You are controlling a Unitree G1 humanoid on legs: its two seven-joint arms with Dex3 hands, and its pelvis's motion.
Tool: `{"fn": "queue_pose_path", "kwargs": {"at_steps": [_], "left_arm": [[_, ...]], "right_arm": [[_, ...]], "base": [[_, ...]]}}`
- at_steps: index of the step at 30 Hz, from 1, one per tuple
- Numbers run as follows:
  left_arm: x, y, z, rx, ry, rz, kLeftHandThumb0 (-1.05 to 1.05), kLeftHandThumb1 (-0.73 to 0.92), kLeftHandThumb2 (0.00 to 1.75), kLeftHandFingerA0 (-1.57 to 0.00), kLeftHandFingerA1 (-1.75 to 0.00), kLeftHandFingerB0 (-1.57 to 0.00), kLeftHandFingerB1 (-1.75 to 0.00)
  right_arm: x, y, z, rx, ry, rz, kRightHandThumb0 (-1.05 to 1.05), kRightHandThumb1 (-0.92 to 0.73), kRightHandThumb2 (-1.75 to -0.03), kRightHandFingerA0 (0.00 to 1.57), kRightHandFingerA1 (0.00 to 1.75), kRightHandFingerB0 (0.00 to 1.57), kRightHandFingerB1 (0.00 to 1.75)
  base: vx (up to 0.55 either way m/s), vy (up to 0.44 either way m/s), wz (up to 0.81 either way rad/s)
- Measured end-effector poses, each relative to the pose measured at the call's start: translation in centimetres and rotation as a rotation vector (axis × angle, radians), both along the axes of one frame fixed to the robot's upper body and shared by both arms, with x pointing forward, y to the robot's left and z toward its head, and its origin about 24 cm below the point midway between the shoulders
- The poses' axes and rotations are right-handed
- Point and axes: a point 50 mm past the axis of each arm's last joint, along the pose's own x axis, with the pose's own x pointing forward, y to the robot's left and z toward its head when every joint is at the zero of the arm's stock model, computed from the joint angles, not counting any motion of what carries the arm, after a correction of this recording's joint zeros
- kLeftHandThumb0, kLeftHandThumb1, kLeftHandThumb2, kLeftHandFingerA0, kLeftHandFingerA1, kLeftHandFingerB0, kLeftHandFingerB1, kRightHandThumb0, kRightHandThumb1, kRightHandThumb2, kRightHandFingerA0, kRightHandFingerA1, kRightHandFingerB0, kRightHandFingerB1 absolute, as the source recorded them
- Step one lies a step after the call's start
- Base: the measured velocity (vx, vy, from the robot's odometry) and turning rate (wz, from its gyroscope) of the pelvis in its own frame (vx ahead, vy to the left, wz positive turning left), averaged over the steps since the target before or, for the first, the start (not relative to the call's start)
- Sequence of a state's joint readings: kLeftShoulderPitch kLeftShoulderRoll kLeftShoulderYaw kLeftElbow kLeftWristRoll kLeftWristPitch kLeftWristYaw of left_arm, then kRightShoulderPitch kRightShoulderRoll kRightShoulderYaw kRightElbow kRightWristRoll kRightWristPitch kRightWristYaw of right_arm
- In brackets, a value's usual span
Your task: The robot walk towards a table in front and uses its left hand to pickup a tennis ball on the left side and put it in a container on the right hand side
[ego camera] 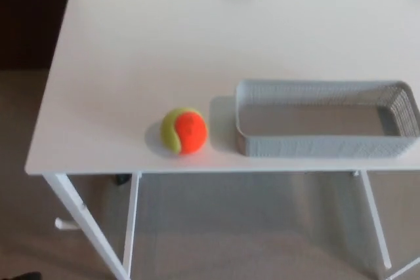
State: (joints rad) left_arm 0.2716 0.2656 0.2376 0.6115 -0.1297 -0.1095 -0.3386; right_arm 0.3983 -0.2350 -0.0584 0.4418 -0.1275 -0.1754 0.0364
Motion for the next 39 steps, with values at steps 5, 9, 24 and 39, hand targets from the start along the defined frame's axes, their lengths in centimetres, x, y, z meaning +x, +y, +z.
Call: {"fn": "queue_pose_path", "kwargs": {"at_steps": [5, 9, 24, 39], "left_arm": [[-0.2, 0.1, -0.1, 0.004, 0.013, -0.003, -0.2, 0.63, 0.59, -0.53, -0.4, -0.46, -0.38], [-0.3, 0.1, -0.2, 0.01, 0.025, -0.016, -0.21, 0.64, 0.59, -0.55, -0.4, -0.48, -0.38], [0.1, -0.4, -0.3, 0.007, 0.031, -0.052, -0.22, 0.62, 0.59, -0.54, -0.41, -0.5, -0.38], [0.6, 0.1, 0.1, 0.029, 0.019, -0.063, -0.21, 0.64, 0.59, -0.54, -0.4, -0.46, -0.37]], "right_arm": [[-0.1, 0.1, -0.1, -0.002, 0.006, 0.006, -0.16, -0.49, -0.57, 0.5, 0.62, 0.3, 0.5], [0.0, 0.1, -0.1, -0.003, 0.002, 0.009, -0.15, -0.5, -0.55, 0.51, 0.61, 0.3, 0.49], [0.4, -0.1, 0.1, -0.025, -0.008, 0.016, -0.15, -0.5, -0.56, 0.51, 0.62, 0.34, 0.52], [0.9, 0.1, 0.0, -0.023, -0.018, 0.023, -0.12, -0.52, -0.53, 0.52, 0.6, 0.33, 0.49]], "base": [[0.11, 0.058, 0.05], [0.03, -0.023, 0.03], [0.02, -0.07, -0.1], [0.01, 0.076, 0.06]]}}
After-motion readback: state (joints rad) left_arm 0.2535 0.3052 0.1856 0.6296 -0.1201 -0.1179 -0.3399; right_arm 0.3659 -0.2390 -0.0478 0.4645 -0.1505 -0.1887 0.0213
